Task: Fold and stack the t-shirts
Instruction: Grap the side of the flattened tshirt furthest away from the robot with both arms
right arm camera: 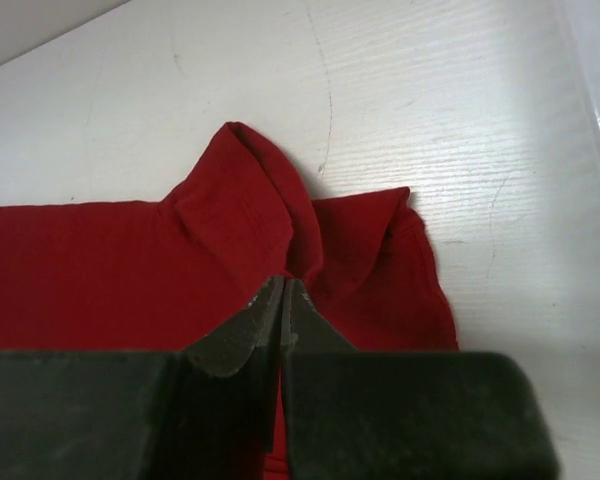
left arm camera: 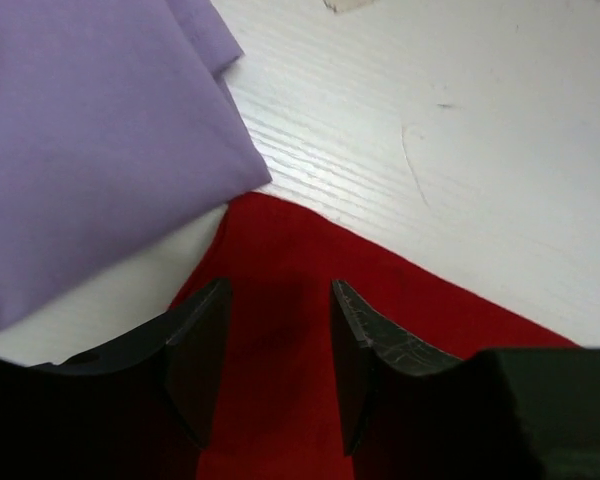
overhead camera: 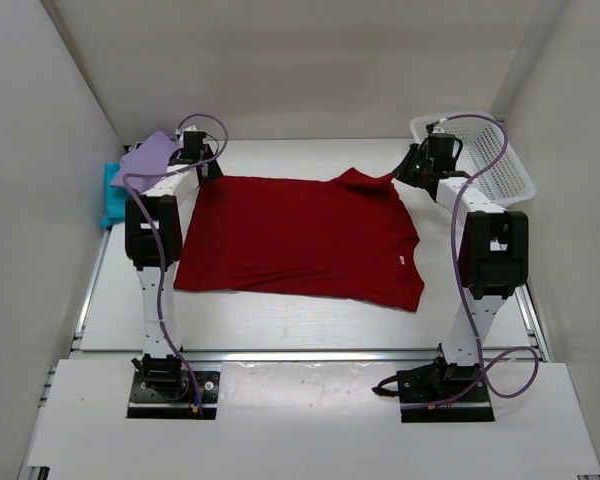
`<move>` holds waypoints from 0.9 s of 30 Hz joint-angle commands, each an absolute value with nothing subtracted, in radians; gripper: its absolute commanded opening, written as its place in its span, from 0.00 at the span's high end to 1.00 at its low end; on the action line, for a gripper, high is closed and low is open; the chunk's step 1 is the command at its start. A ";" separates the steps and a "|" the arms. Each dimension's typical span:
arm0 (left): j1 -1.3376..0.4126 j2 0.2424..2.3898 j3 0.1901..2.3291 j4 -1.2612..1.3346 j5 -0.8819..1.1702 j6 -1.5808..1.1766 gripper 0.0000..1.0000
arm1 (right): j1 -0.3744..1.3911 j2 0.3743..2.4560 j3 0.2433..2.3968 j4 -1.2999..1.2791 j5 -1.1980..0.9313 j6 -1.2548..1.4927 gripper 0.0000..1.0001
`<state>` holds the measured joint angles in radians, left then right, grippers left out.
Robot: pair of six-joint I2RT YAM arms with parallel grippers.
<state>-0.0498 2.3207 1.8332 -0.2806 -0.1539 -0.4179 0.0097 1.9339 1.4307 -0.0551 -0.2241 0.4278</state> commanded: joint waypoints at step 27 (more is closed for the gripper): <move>-0.031 2.557 2.382 -0.770 -0.155 -0.296 0.42 | -0.015 1.829 1.321 0.104 -0.337 0.456 1.00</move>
